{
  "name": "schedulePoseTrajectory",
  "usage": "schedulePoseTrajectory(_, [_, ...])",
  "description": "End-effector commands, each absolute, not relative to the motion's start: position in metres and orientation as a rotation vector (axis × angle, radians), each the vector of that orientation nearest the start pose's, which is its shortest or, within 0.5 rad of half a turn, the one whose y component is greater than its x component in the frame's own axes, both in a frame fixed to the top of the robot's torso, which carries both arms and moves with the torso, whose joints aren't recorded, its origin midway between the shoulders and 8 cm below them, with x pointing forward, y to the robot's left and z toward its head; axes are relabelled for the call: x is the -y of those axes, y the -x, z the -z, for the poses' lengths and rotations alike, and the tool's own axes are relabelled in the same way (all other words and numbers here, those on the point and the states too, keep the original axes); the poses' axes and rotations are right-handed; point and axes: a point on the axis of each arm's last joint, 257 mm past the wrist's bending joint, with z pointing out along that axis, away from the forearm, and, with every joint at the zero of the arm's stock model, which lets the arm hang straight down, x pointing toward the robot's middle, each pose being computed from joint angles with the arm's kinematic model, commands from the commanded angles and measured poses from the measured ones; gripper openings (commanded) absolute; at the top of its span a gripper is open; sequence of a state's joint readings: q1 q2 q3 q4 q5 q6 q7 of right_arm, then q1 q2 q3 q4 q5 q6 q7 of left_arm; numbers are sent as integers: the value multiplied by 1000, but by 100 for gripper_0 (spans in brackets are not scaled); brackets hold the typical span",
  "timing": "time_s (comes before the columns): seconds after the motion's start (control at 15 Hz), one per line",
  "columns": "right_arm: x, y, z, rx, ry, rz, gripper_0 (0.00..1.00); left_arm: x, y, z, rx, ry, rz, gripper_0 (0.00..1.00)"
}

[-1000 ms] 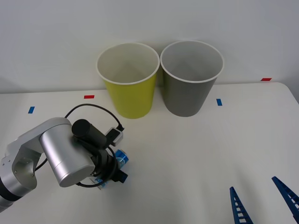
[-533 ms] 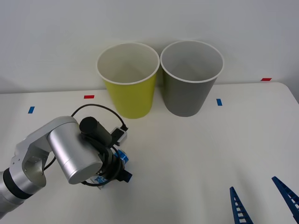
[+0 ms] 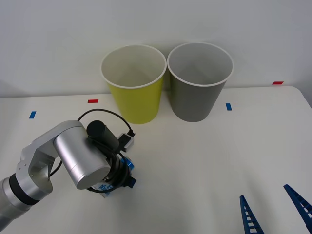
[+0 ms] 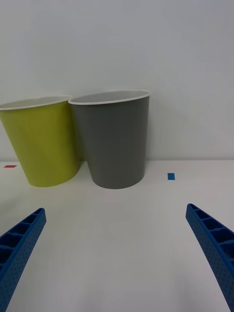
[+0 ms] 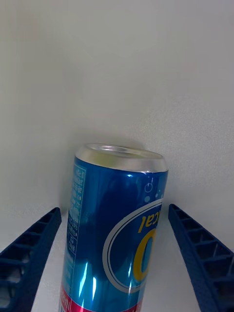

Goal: Put cans in the gray bin and PET bottles in the light green bin.

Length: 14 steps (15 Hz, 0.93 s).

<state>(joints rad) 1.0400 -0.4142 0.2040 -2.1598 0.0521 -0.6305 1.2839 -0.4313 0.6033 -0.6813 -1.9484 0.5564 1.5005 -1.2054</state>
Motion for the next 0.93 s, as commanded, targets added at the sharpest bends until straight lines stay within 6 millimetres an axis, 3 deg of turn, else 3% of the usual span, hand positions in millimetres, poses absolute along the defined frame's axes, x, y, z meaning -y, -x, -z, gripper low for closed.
schedulePoseTrajectory(0.07, [229, -238, 188, -1449, 131, -209, 100, -122, -388, 326, -2661, -783, 37, 0])
schedulePoseTrajectory(0.53, [229, -238, 188, -1449, 131, -209, 100, -117, -384, 327, -2662, -820, 54, 0])
schedulePoseTrajectory(0.8, [229, -238, 188, -1449, 131, -209, 100, -114, -394, 310, -2584, -831, 33, 0])
schedulePoseTrajectory(0.93, [229, -238, 188, -1449, 131, -209, 100, -110, -398, 291, -2512, -852, 43, 0])
